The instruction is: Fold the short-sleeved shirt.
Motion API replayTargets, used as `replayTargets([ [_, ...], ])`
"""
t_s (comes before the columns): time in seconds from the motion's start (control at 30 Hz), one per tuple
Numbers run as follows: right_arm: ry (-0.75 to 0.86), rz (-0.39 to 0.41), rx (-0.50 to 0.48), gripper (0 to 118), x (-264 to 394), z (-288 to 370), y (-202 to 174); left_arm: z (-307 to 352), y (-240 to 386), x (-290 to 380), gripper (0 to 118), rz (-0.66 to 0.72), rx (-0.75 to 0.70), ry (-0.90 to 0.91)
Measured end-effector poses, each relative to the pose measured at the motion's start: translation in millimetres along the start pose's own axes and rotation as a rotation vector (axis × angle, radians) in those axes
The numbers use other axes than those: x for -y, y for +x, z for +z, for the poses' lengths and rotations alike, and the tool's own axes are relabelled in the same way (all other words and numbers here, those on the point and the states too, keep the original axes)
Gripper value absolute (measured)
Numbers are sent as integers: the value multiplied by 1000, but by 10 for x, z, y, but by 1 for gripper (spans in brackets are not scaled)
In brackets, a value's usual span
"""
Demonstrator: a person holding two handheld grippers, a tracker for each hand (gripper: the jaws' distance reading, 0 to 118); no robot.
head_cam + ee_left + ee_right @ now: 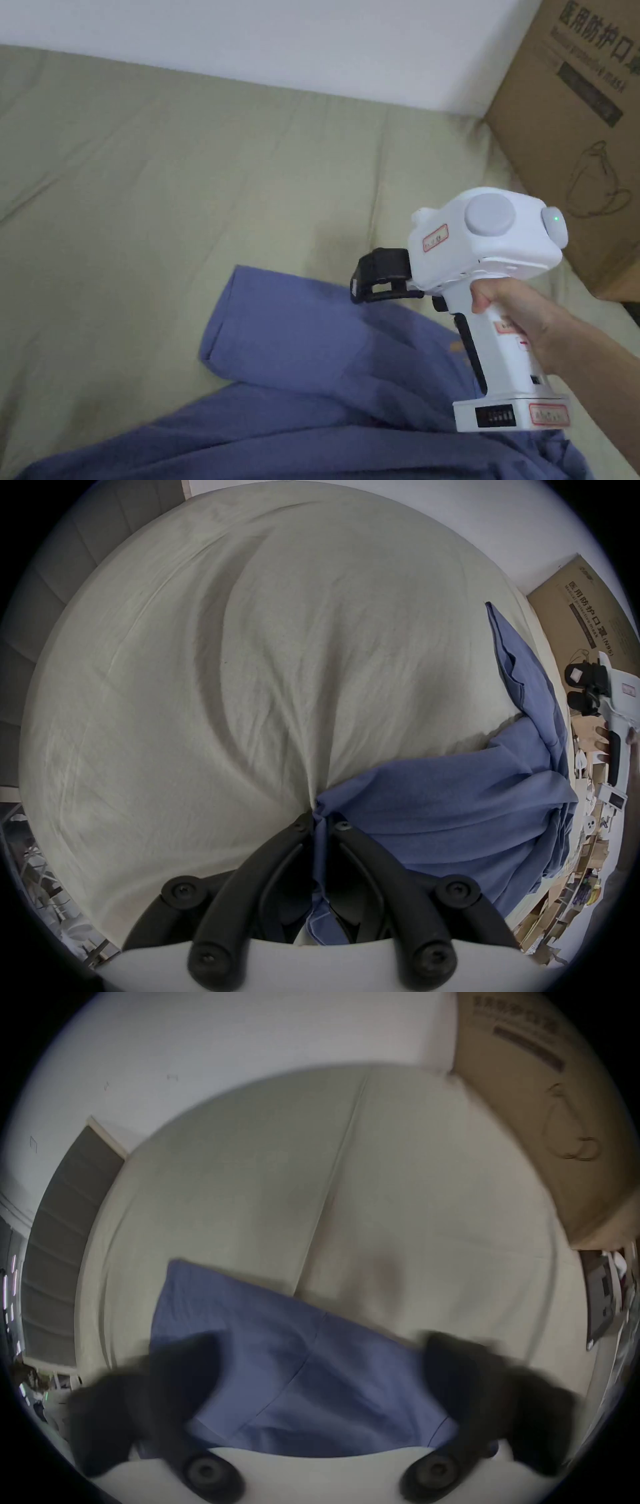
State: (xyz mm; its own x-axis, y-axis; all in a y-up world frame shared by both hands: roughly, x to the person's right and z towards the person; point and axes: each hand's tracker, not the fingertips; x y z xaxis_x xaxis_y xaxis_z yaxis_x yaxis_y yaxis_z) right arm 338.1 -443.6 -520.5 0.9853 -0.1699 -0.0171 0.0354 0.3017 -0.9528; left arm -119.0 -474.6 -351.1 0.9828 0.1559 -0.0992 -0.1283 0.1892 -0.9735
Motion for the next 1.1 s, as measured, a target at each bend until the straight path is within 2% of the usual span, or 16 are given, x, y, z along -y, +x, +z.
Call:
replayTargets([
  [0.07,3,48,73,116,-80,-110,-3,3,-15,-1,6,2,10,0],
  [0.1,0,65,75,116,21,-75,-106,1,-19,-9,6,2,14,-1],
  [0.27,-45,-11,40,116,-12,-436,52,-6,-39,-23,7,10,24,-5],
  [0.4,-4,32,49,118,88,-570,37,-14,-68,-35,7,13,36,-8],
  [0.47,24,22,73,118,123,-554,14,-16,-80,-31,7,18,40,-7],
  [0.53,-12,77,120,118,145,-540,-68,-12,-89,-14,7,29,44,1],
  [0.63,-26,-14,132,116,86,-483,-81,0,-64,20,7,16,37,16],
  [0.67,5,-10,133,112,127,-432,-101,2,-60,22,7,12,34,18],
  [0.73,112,-42,140,84,253,-254,-113,4,-55,27,7,14,32,22],
  [0.77,156,-82,154,60,335,-152,-86,8,-56,31,7,14,32,24],
  [0.8,177,-120,158,0,397,-85,-33,14,-61,34,7,17,34,27],
  [0.87,178,-261,66,0,480,40,184,29,-75,53,7,30,40,35],
  [0.9,129,-259,29,0,503,36,226,34,-85,64,7,39,46,41],
  [0.93,174,-298,47,0,570,83,248,43,-98,75,7,49,51,47],
  [1.0,193,-302,59,0,620,217,273,87,-120,102,7,78,67,64],
  [1.1,257,-372,14,0,671,453,269,167,-174,126,7,124,101,82],
])
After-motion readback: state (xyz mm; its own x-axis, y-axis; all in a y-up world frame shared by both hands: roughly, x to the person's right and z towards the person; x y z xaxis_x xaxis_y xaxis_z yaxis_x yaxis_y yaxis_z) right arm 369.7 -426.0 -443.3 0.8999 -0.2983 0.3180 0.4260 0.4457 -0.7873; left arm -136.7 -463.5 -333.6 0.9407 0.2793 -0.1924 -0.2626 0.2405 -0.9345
